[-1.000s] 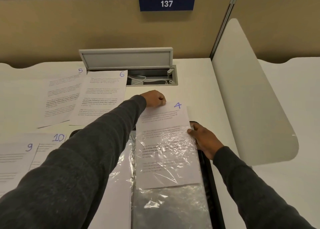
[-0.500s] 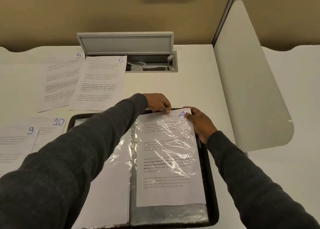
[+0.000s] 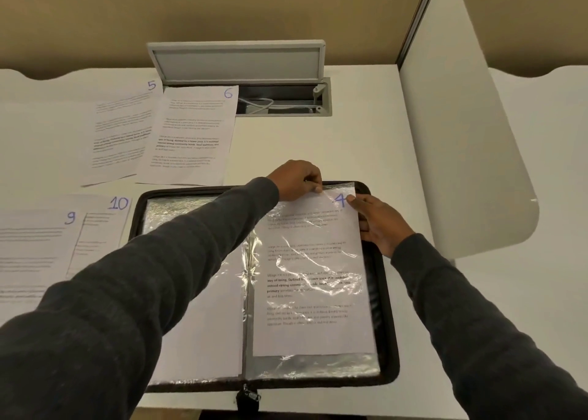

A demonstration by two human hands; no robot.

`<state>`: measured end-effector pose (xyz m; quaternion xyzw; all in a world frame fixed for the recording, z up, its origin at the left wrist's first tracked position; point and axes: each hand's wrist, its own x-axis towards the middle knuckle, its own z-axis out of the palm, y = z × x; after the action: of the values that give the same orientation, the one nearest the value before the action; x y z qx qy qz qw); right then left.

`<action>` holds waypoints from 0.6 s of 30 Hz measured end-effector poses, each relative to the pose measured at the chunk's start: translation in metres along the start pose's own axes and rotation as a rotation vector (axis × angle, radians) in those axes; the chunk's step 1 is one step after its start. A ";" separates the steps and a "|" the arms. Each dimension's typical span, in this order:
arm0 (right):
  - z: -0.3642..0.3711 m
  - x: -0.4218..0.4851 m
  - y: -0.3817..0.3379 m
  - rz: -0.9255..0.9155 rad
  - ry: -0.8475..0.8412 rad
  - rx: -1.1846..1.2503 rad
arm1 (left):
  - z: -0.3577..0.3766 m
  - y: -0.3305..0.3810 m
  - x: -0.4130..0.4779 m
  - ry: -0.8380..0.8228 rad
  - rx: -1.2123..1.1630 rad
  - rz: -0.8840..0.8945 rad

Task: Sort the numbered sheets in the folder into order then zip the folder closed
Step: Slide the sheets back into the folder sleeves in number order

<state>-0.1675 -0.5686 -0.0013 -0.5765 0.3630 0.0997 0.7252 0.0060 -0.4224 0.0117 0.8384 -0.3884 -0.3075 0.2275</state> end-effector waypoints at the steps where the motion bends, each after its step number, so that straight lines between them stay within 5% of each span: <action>1: -0.002 -0.003 0.004 0.002 -0.006 0.003 | 0.001 0.000 -0.001 0.005 -0.022 -0.008; 11: -0.001 -0.034 0.027 0.077 -0.110 -0.058 | 0.017 -0.001 -0.014 0.133 -0.161 -0.102; 18: 0.015 -0.054 0.020 0.037 -0.130 0.004 | 0.010 0.004 -0.050 0.527 0.086 -0.017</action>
<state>-0.2117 -0.5334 0.0190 -0.5603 0.3259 0.1498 0.7466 -0.0287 -0.3873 0.0240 0.9017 -0.3214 -0.0637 0.2822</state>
